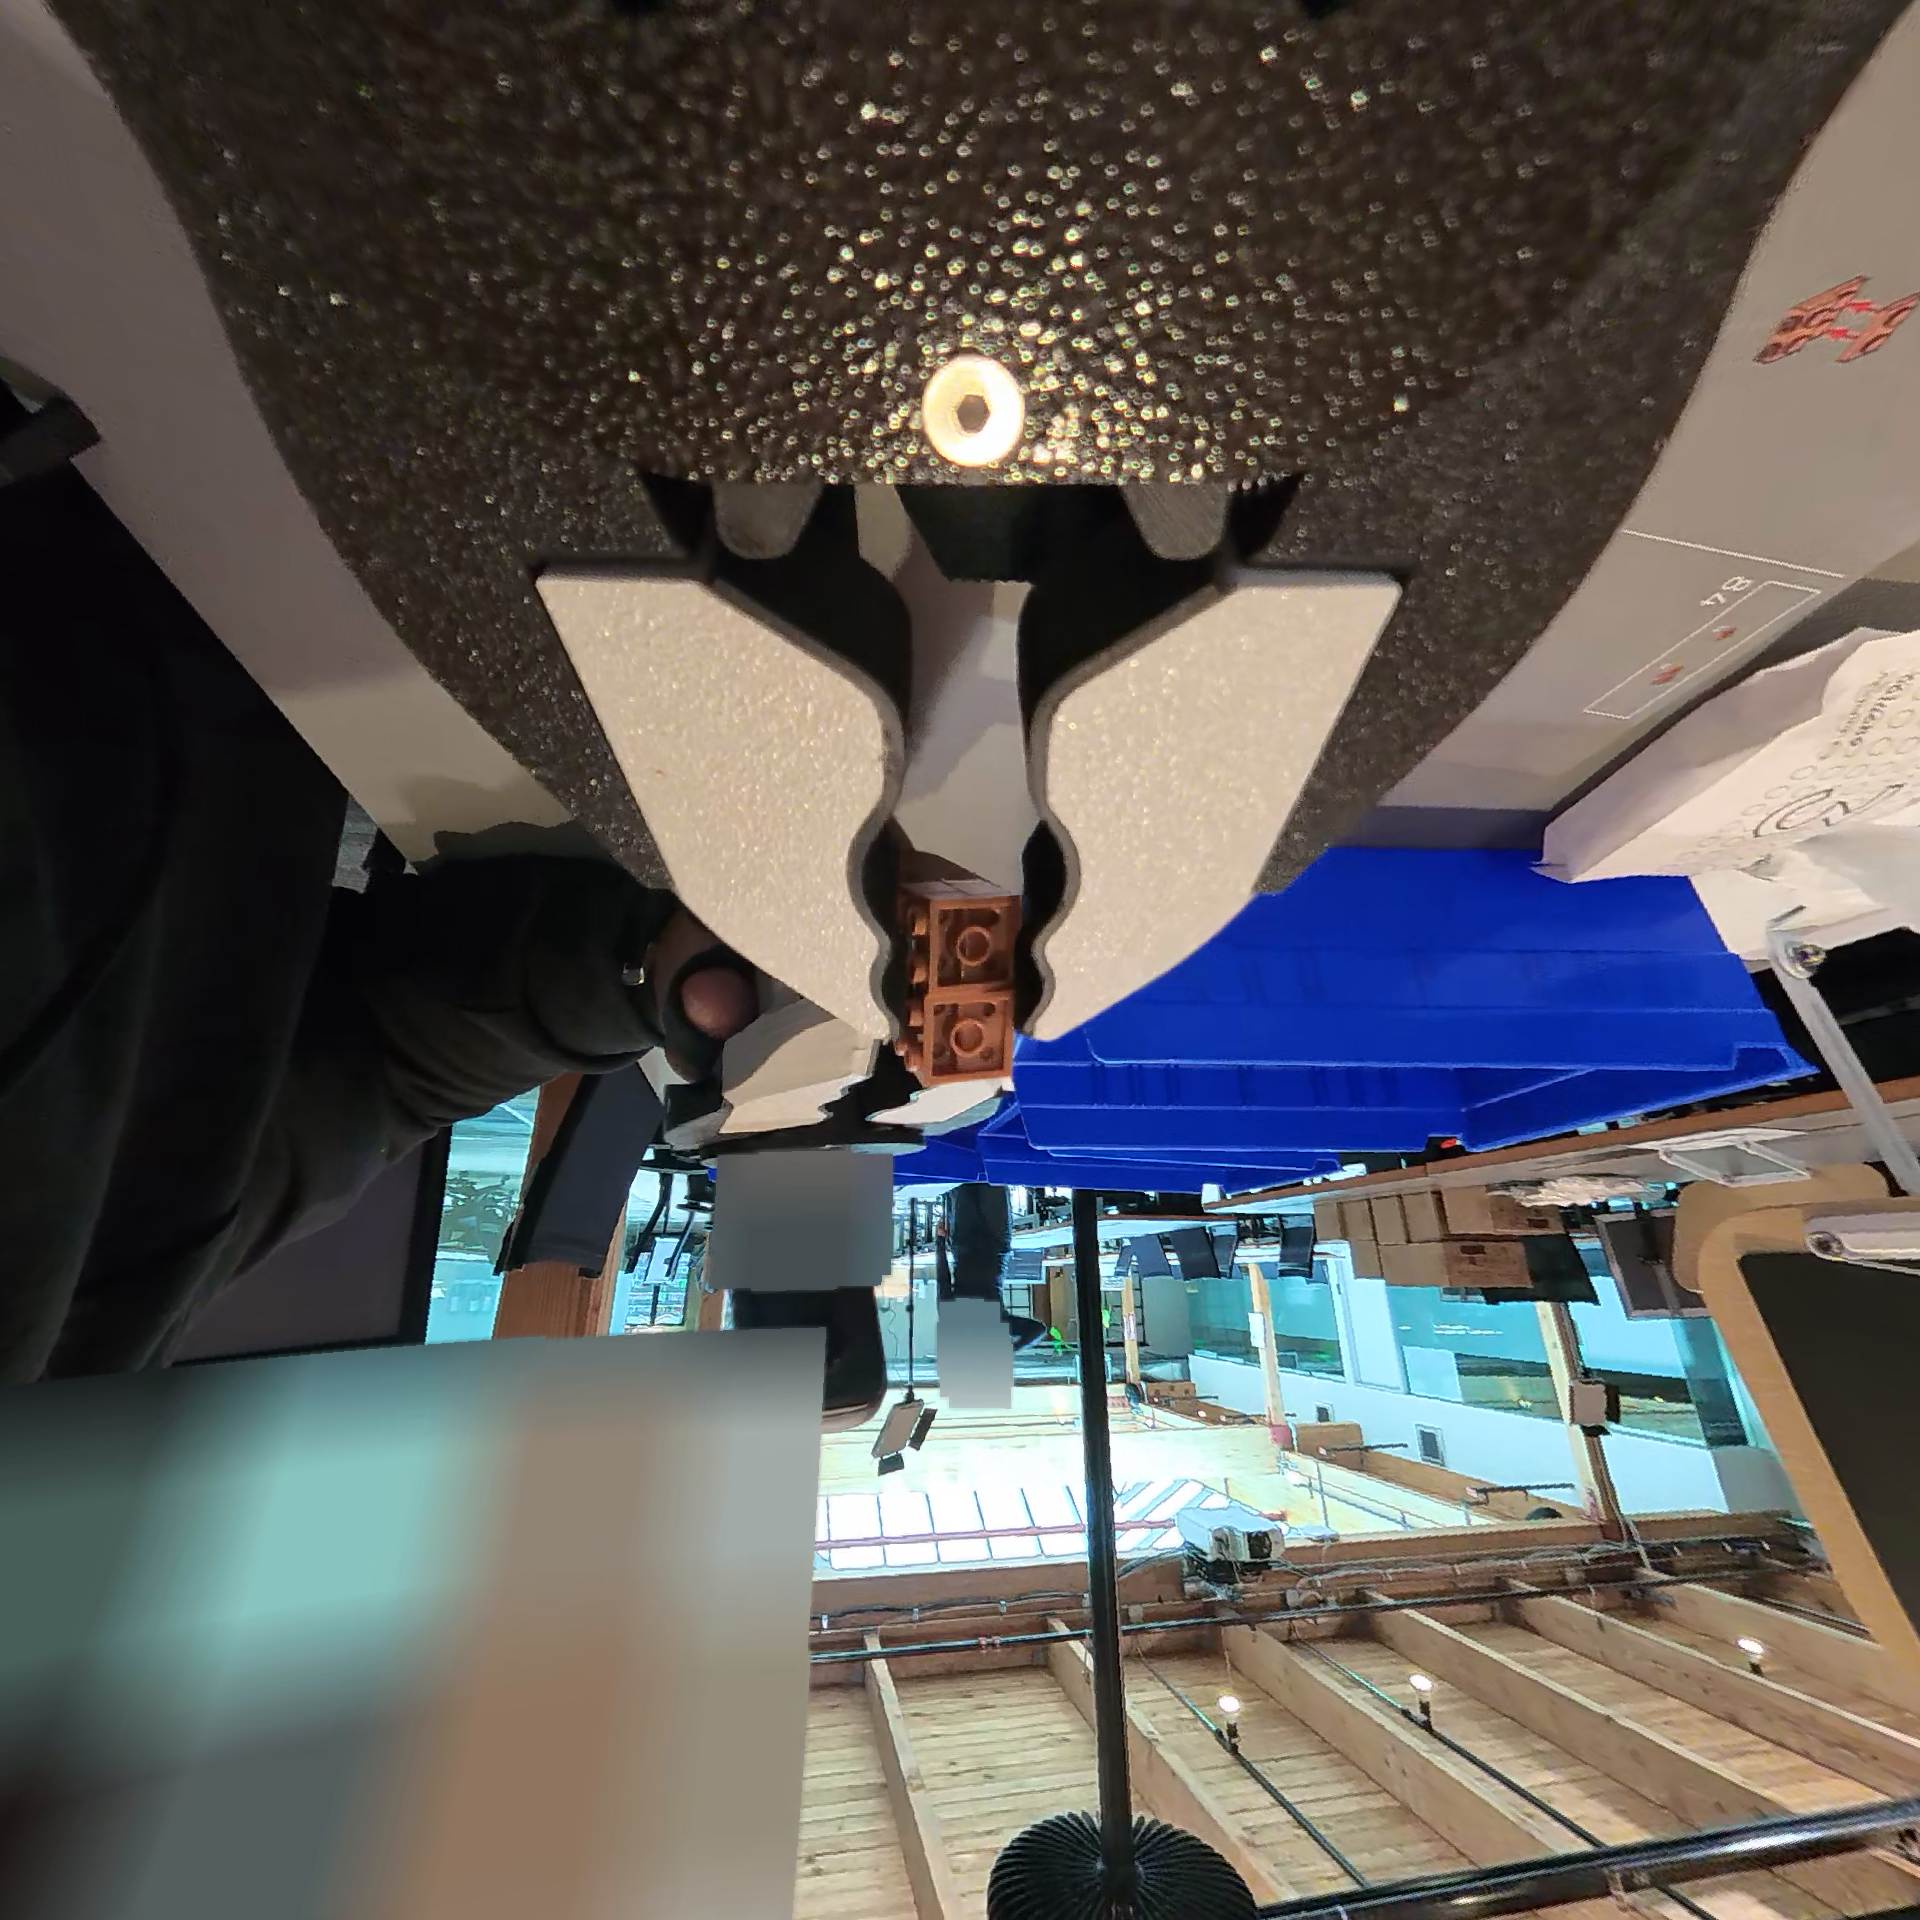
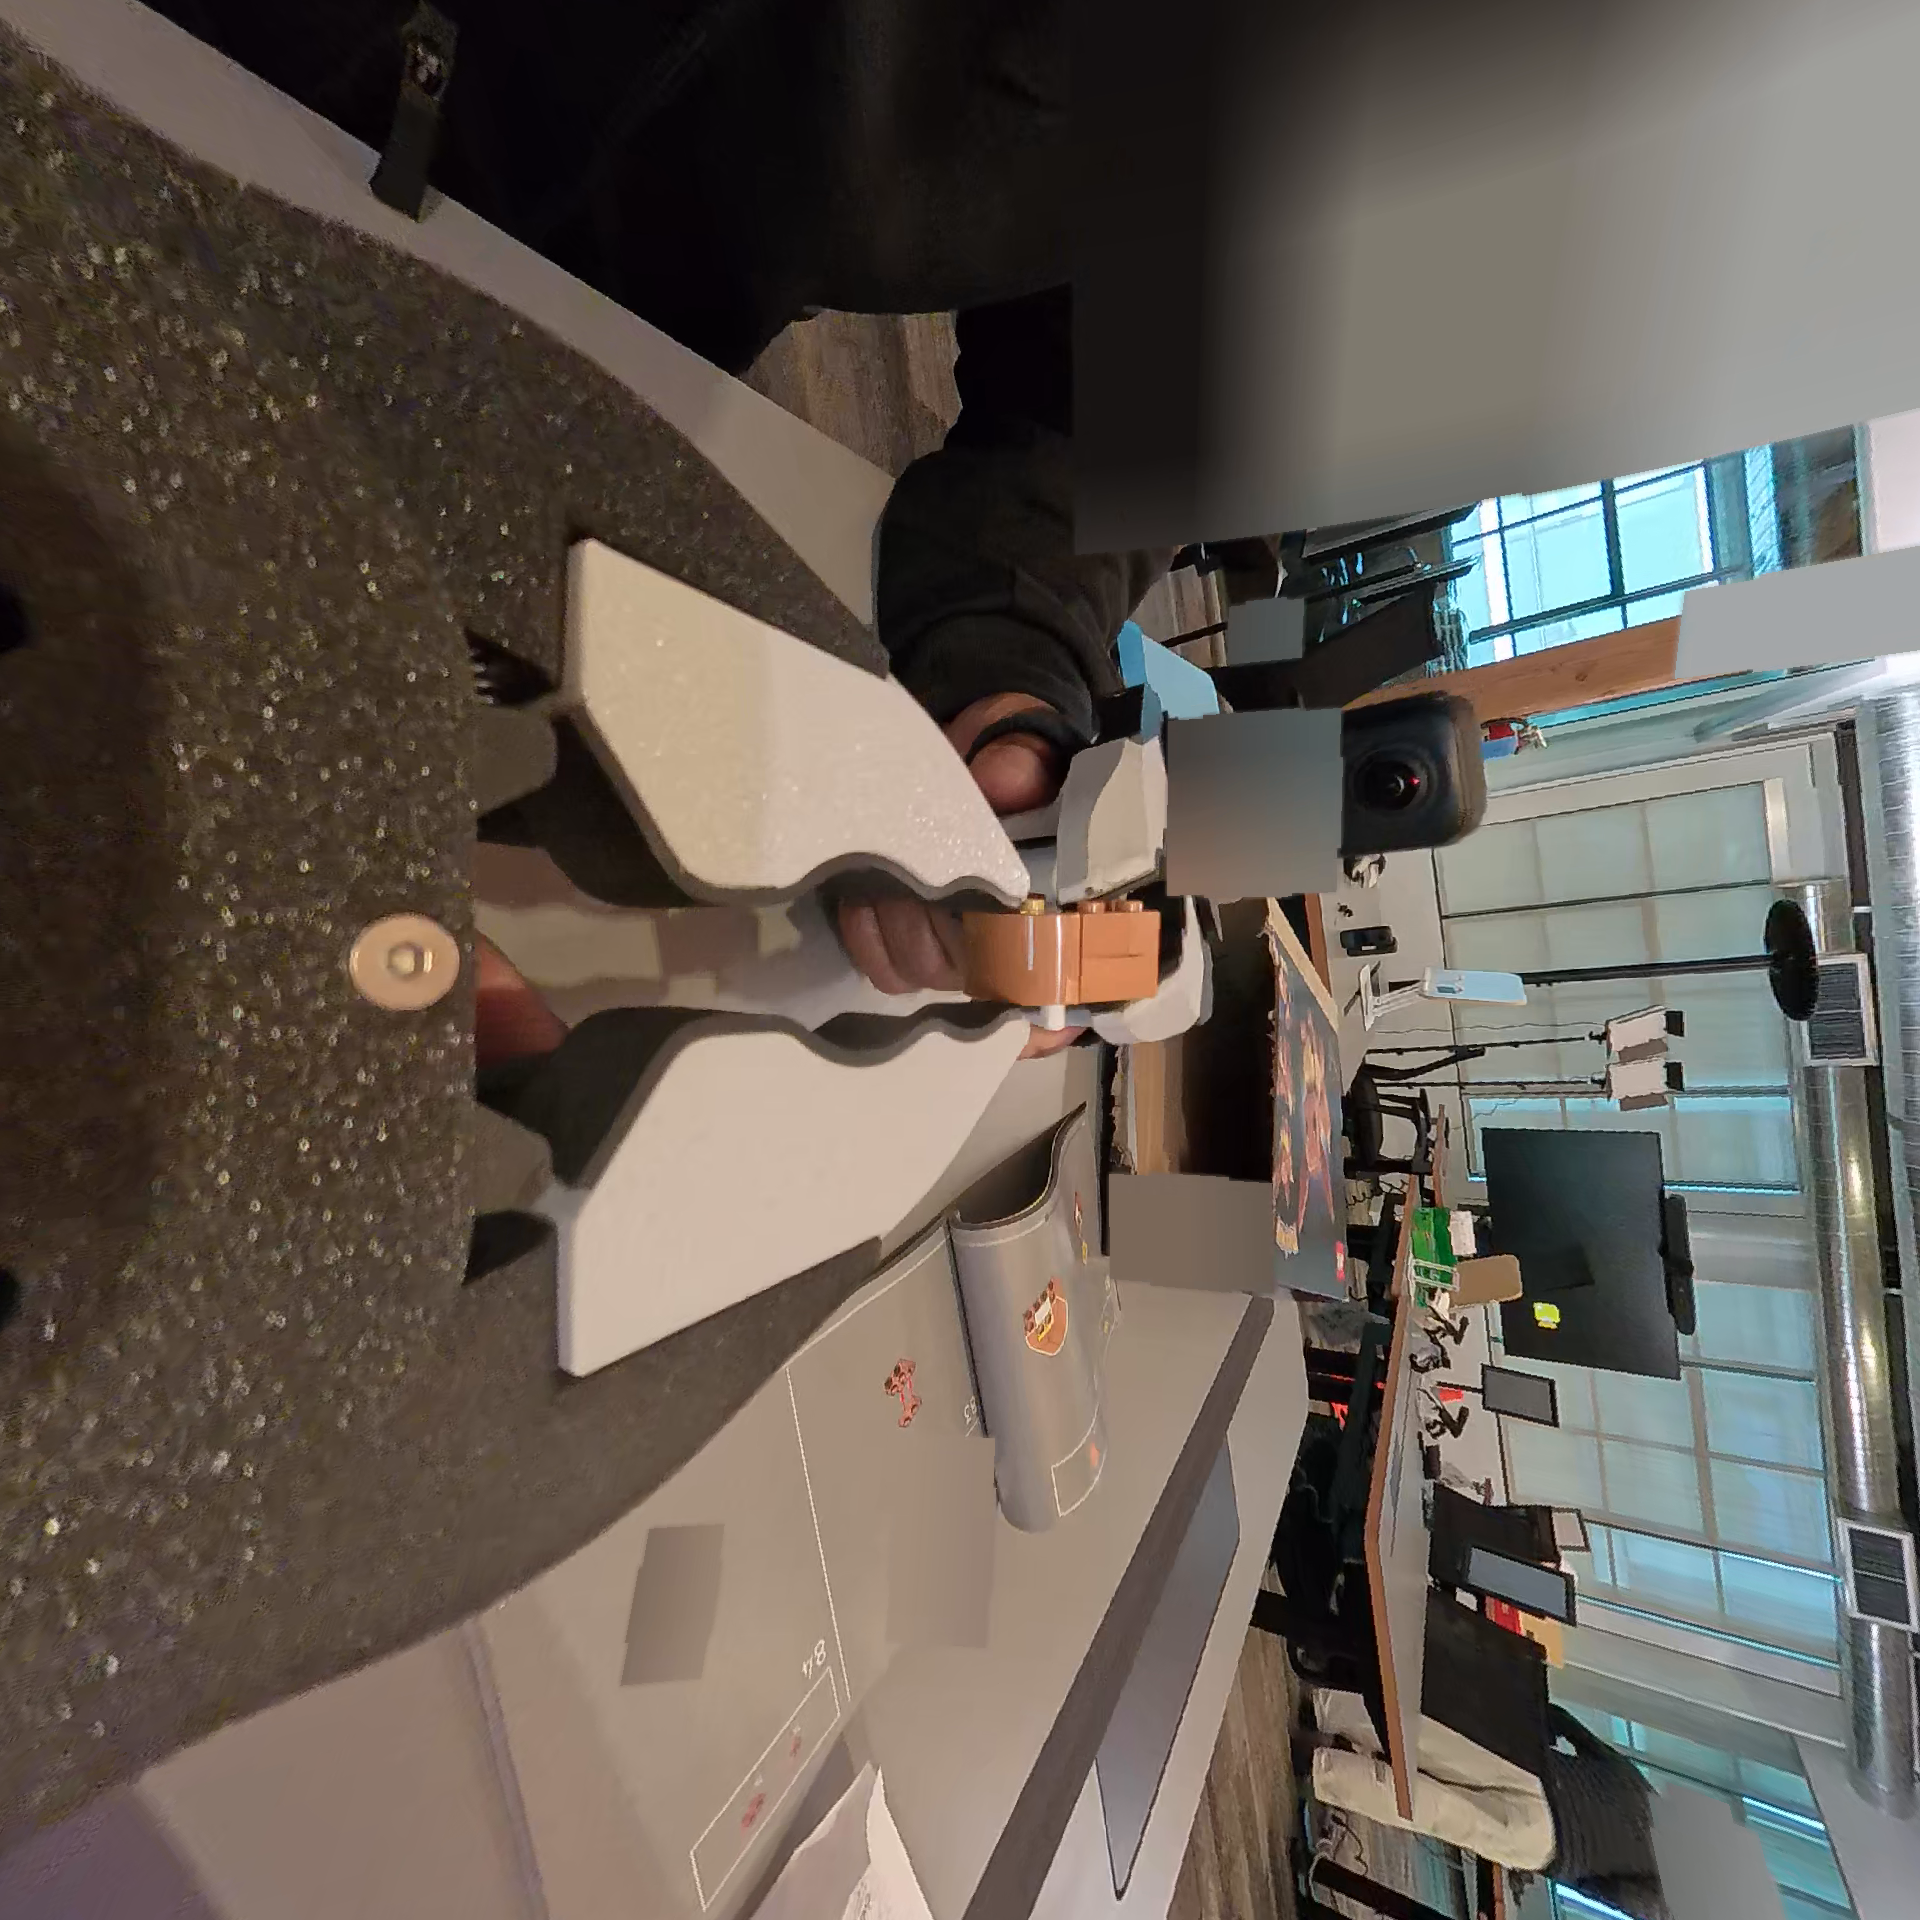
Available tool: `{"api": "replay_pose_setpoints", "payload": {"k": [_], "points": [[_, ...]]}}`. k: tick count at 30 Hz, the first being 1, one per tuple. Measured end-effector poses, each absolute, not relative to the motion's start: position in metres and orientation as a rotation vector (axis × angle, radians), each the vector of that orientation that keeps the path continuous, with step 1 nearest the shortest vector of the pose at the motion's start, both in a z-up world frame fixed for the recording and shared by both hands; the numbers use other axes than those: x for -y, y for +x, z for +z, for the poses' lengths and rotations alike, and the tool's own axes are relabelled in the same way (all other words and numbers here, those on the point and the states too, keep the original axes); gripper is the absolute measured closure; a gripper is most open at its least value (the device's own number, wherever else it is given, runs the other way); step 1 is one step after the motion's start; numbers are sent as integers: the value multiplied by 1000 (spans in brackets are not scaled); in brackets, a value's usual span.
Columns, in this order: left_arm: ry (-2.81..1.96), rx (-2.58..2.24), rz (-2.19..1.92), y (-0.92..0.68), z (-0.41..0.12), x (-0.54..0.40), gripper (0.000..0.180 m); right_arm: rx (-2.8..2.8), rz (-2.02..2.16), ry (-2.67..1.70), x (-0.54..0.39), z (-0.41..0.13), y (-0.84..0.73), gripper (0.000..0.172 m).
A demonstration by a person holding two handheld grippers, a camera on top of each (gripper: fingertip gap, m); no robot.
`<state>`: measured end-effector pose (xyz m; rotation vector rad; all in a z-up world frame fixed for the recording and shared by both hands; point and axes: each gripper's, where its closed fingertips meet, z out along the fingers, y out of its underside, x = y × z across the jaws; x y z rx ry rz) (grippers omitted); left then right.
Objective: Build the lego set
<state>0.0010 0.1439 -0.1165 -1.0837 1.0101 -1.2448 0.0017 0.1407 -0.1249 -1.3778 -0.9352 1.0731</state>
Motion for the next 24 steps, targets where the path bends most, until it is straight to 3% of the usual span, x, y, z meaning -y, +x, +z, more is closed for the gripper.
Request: {"api": "replay_pose_setpoints", "payload": {"k": [18, 24], "points": [[-1281, -1170, -1163, 6, -144, -147, 162, 1077, 923, -1513, -146, -149, 4, 156], [-1205, -1176, -941, 7, -141, -158, 162, 951, 911, -1591, -158, -149, 3, 154]]}}
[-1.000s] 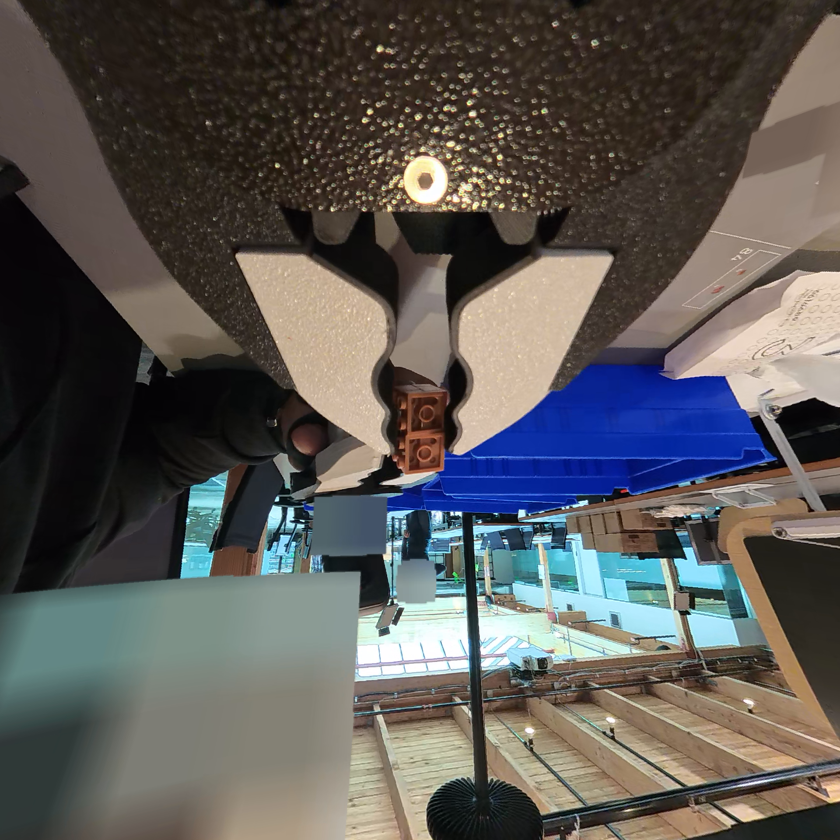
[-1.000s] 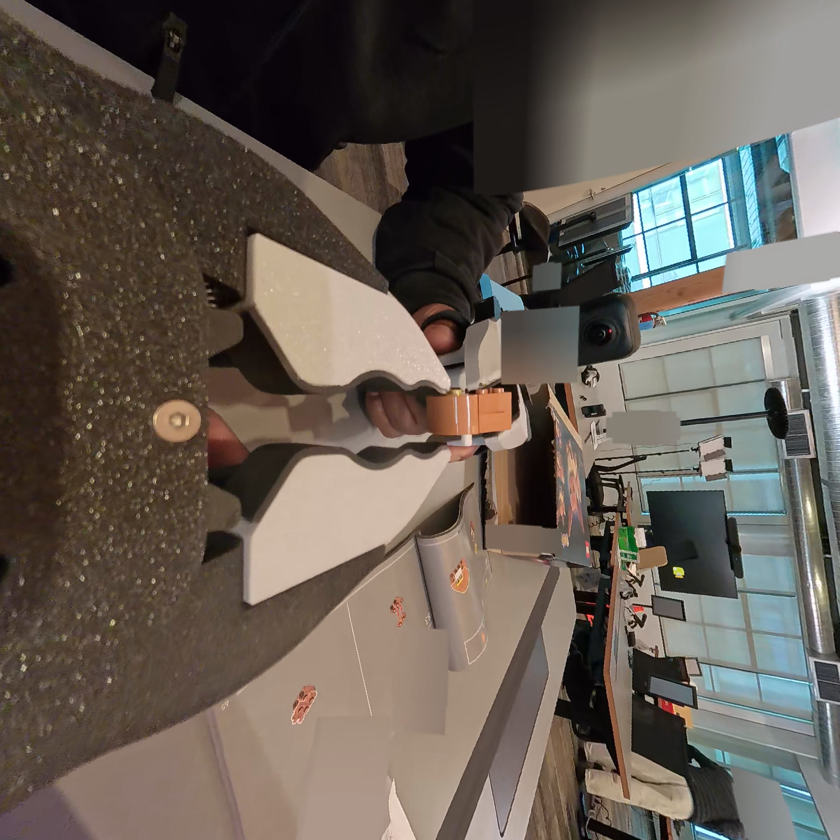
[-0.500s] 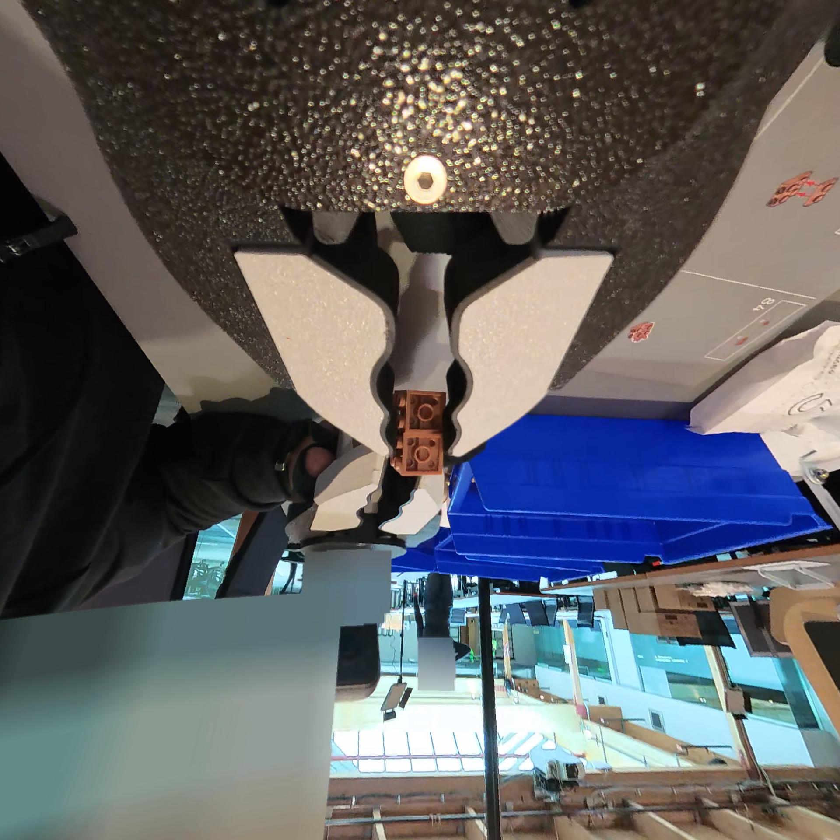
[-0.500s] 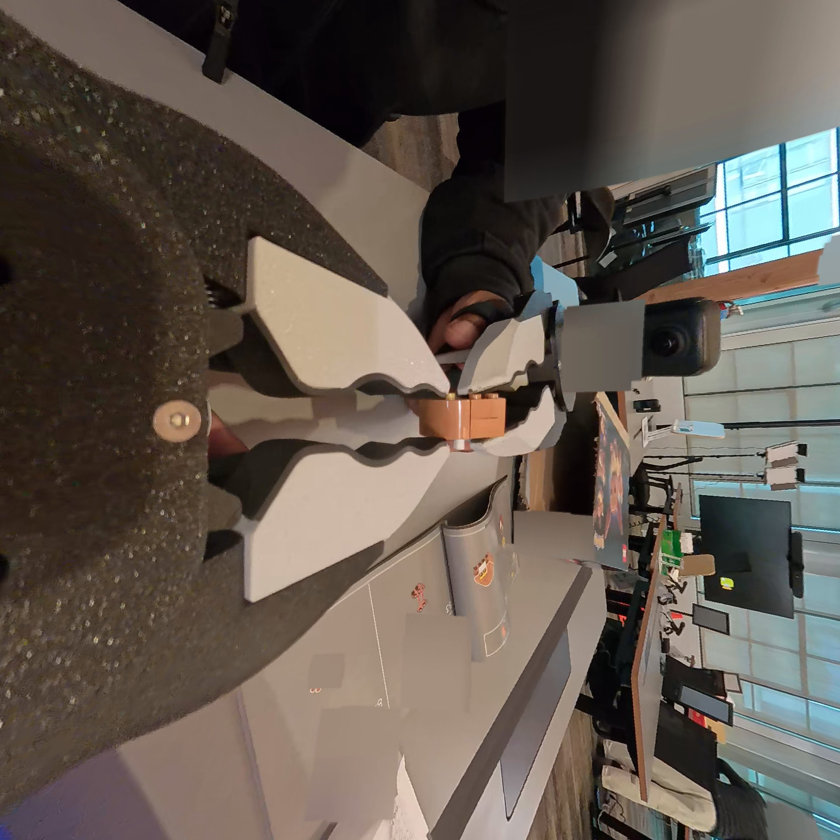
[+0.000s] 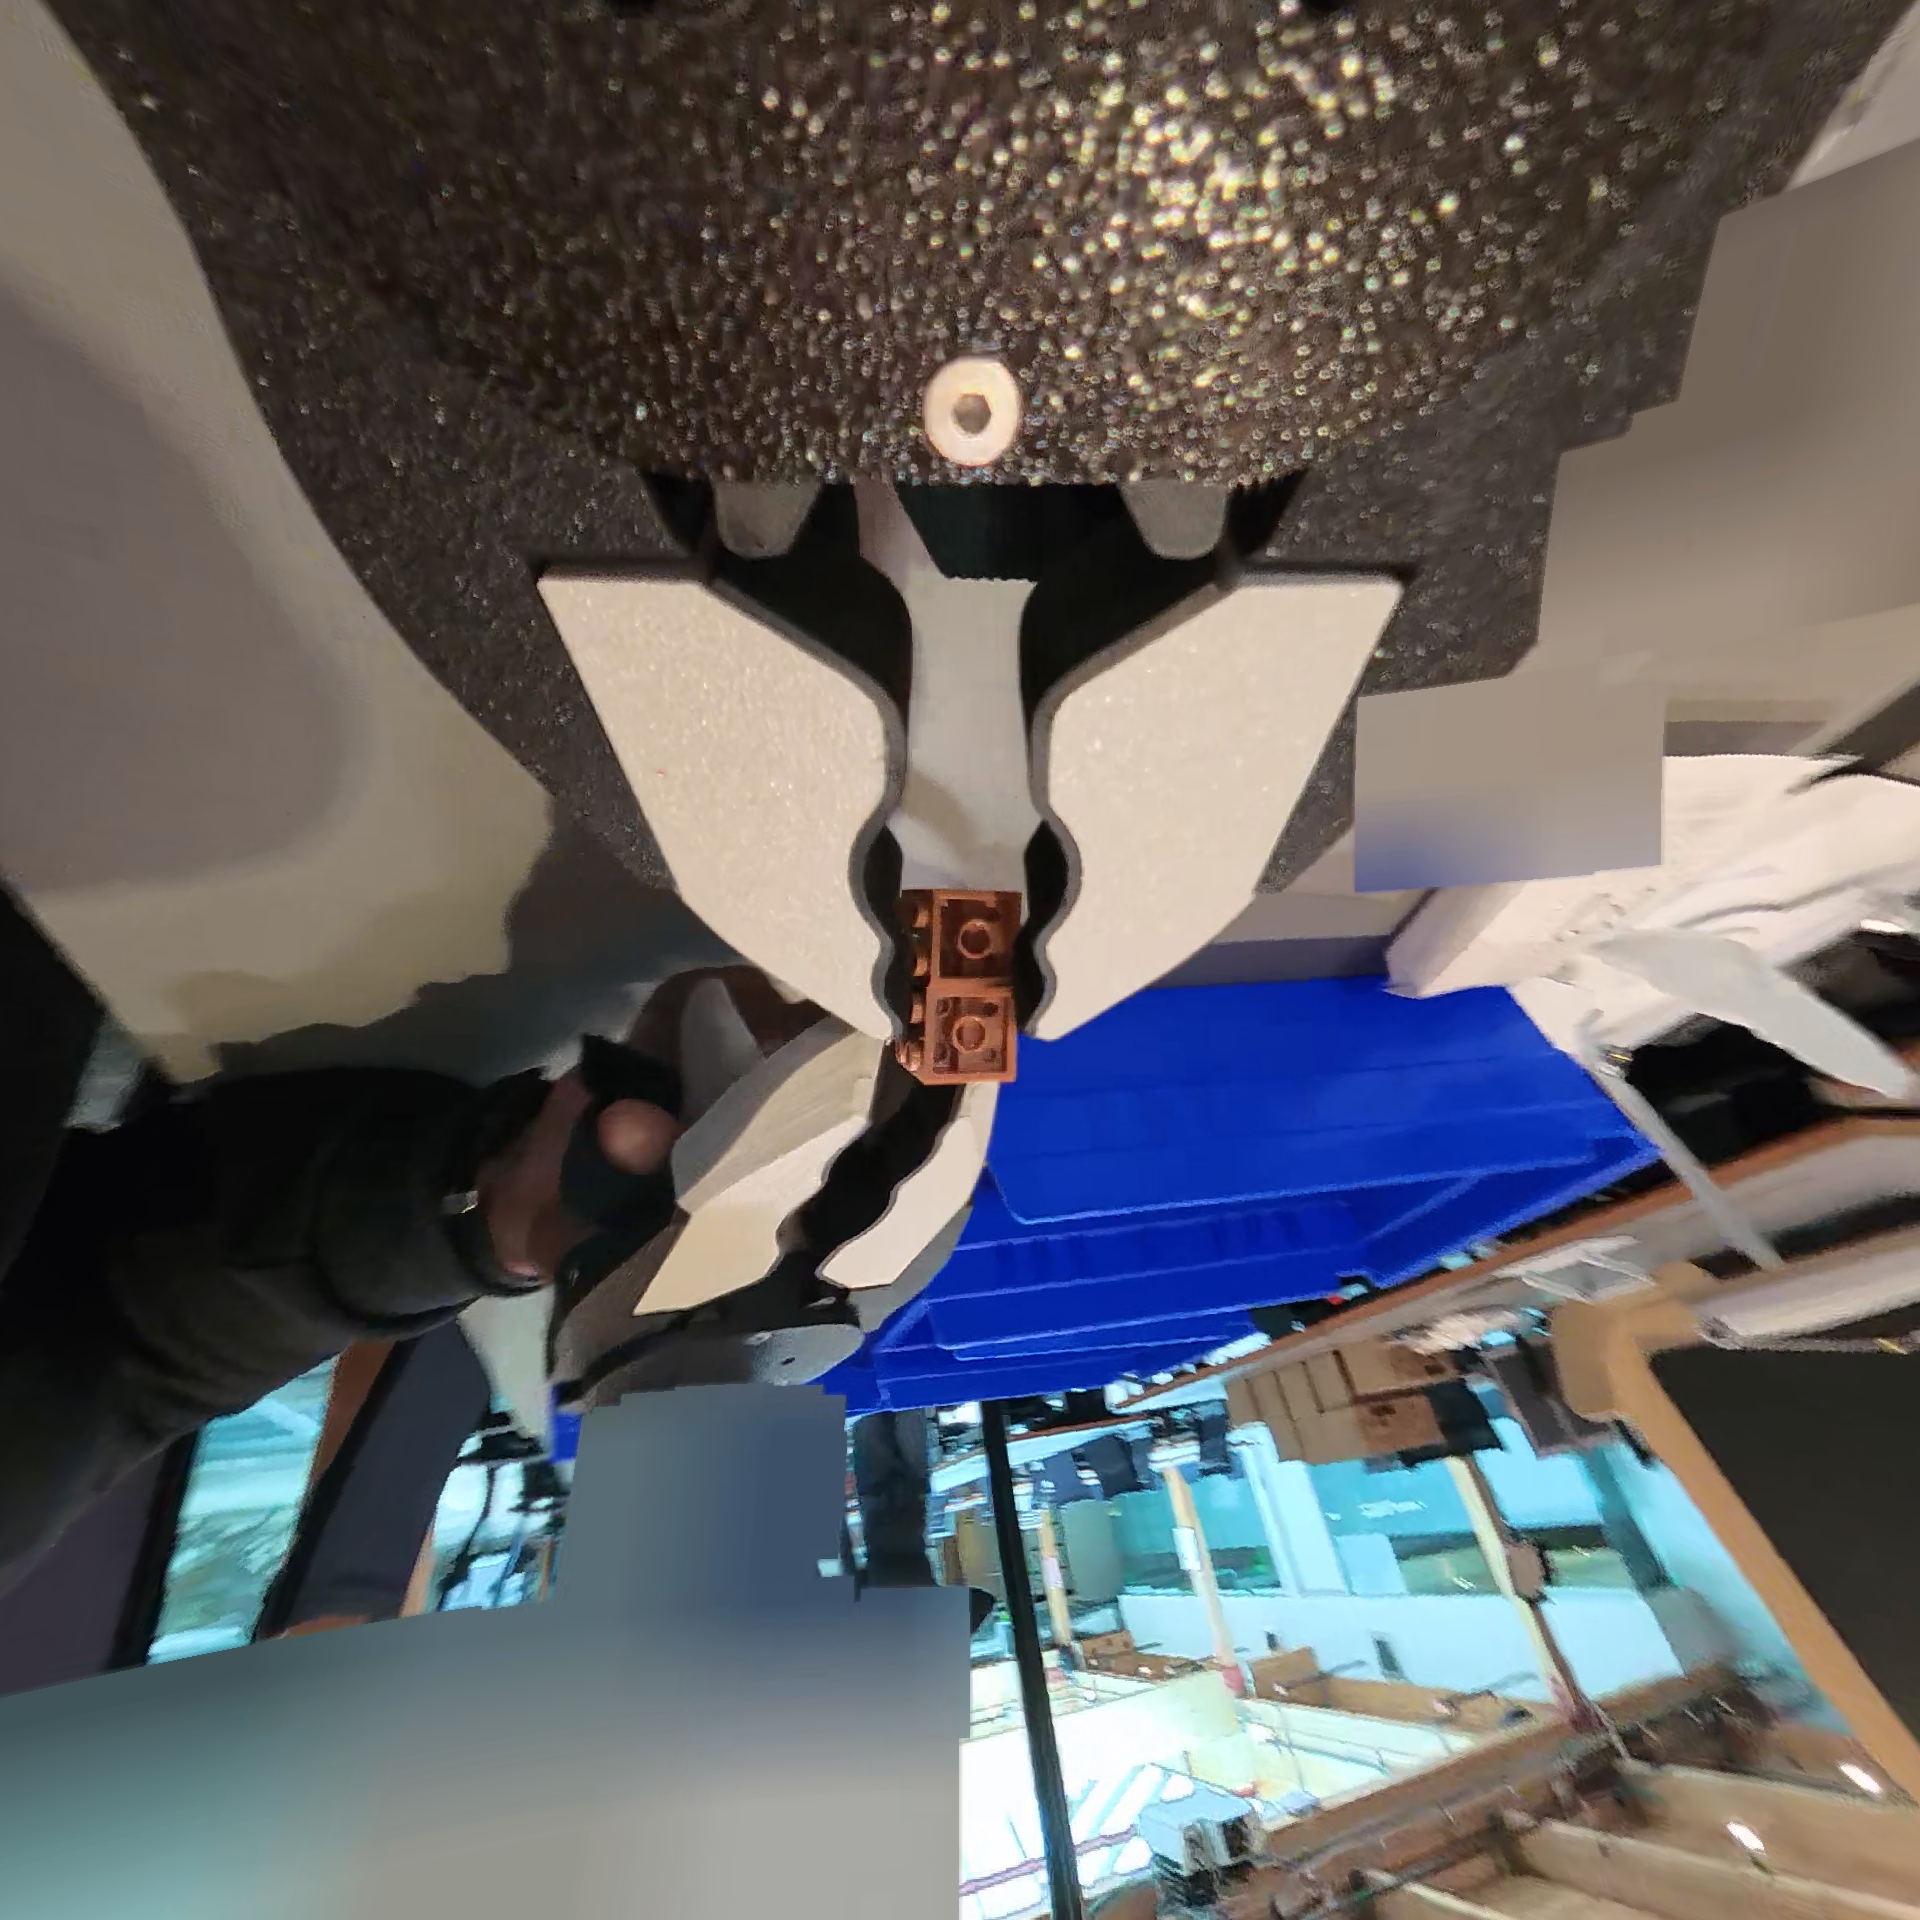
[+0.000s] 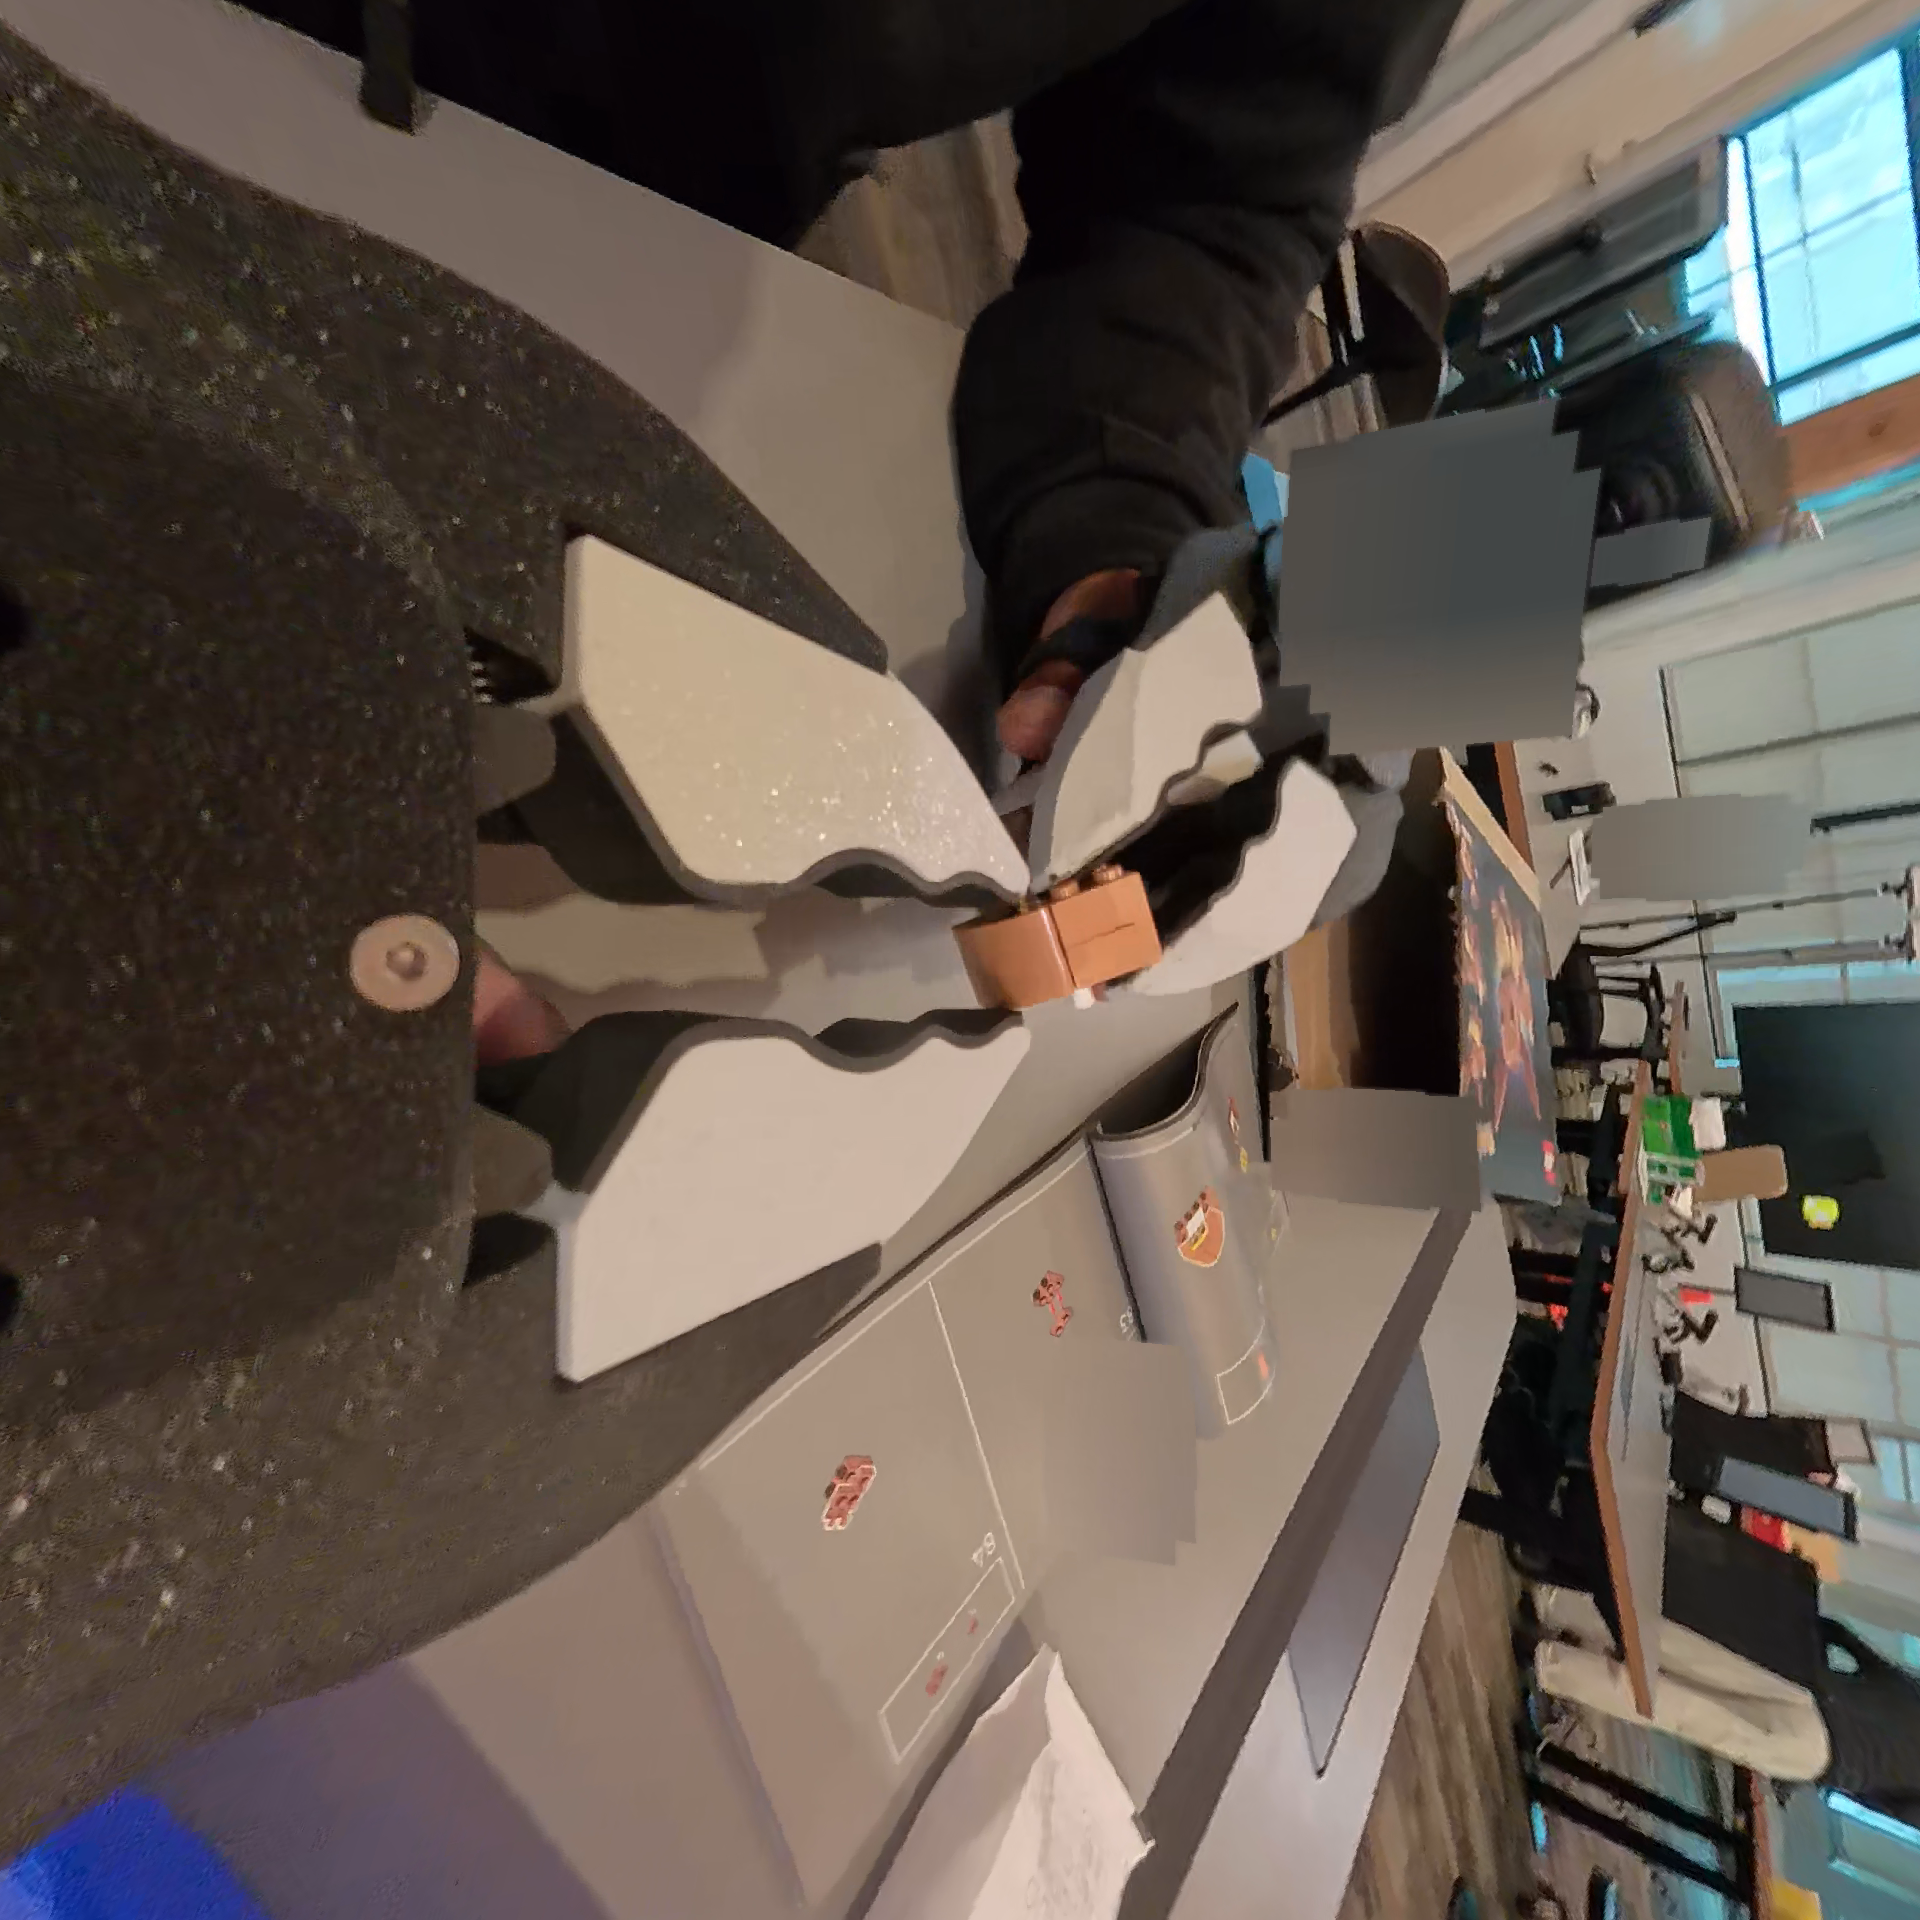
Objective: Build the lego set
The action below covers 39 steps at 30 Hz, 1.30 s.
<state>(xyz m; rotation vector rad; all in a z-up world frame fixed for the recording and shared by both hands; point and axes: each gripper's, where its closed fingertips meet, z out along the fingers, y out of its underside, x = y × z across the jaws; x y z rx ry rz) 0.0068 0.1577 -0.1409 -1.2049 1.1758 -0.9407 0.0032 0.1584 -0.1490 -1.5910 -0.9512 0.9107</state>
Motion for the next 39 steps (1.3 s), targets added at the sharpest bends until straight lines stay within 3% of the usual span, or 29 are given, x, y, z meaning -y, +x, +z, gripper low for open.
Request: {"api": "replay_pose_setpoints", "payload": {"k": [6, 18, 39], "points": [[-1060, -1221, -522, 7, -142, -165, 162, 776, 1033, -1660, -162, -140, 4, 141], [-735, -1279, 40, 7, -134, -163, 161, 709, 1010, -1695, -161, -144, -2, 138], [-720, -1264, 32, 8, -135, -158, 162, 776, 831, -1633, -158, -143, -4, 144]]}}
